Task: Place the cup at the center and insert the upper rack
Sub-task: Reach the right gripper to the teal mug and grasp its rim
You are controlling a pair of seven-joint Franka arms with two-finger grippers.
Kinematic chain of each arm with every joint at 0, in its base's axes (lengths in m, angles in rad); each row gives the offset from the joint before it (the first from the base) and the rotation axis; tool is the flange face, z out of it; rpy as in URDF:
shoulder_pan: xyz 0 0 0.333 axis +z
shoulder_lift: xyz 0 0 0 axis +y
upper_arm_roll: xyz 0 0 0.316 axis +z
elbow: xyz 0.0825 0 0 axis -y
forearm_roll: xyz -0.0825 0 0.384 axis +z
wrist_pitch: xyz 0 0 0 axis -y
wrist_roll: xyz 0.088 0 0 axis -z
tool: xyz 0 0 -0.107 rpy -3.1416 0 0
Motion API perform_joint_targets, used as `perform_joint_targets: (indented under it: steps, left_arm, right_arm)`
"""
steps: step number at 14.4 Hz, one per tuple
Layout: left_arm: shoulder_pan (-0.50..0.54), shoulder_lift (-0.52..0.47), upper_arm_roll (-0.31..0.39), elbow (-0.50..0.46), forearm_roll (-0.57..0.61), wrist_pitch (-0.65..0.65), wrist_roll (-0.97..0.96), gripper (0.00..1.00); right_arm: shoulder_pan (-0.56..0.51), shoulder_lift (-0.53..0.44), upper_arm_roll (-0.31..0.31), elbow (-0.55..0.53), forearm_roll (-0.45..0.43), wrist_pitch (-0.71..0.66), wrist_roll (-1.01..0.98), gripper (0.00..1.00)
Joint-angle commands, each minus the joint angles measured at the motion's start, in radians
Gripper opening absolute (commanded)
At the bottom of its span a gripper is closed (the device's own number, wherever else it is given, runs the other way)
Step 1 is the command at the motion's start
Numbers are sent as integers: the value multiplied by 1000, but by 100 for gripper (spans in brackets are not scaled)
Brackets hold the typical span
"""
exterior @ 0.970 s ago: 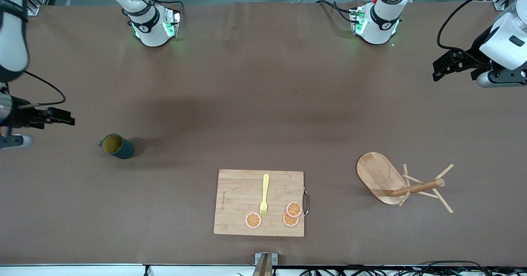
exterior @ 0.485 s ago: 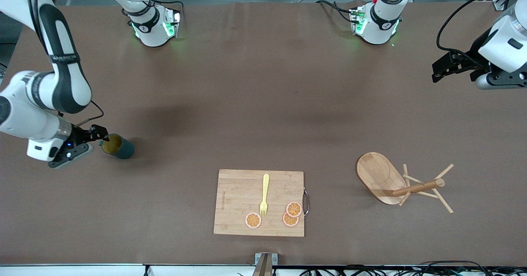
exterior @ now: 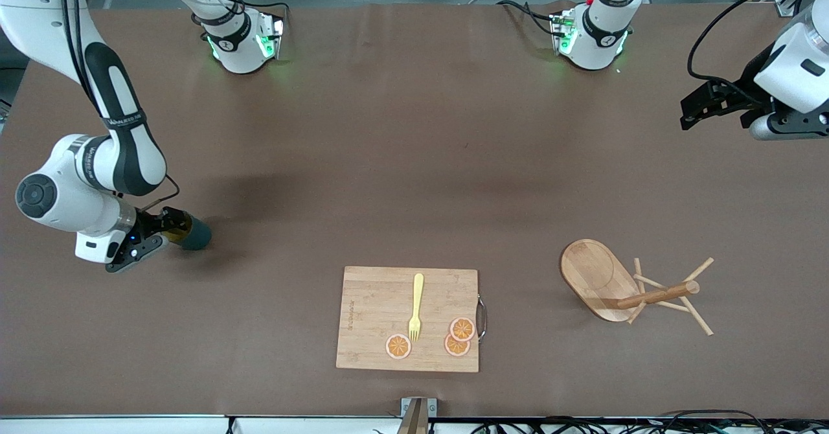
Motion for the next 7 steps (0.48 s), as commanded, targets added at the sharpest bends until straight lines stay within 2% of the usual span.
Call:
perform_joint_targets:
  steps: [1, 2, 3, 7]
  left_arm:
    - [1, 12, -3, 26, 6, -3, -3, 100]
    - [1, 13, -3, 26, 6, -3, -2, 100]
    - [2, 14, -3, 26, 4, -3, -2, 100]
    - [4, 14, -2, 32, 4, -3, -2, 100]
  right_arm:
    - [-3, -1, 0, -29, 8, 34, -20, 47]
    - [-3, -1, 0, -29, 8, 28, -18, 21]
    - [-3, -1, 0, -28, 8, 23, -6, 2]
    - [-11, -18, 2, -14, 54, -44, 28, 0]
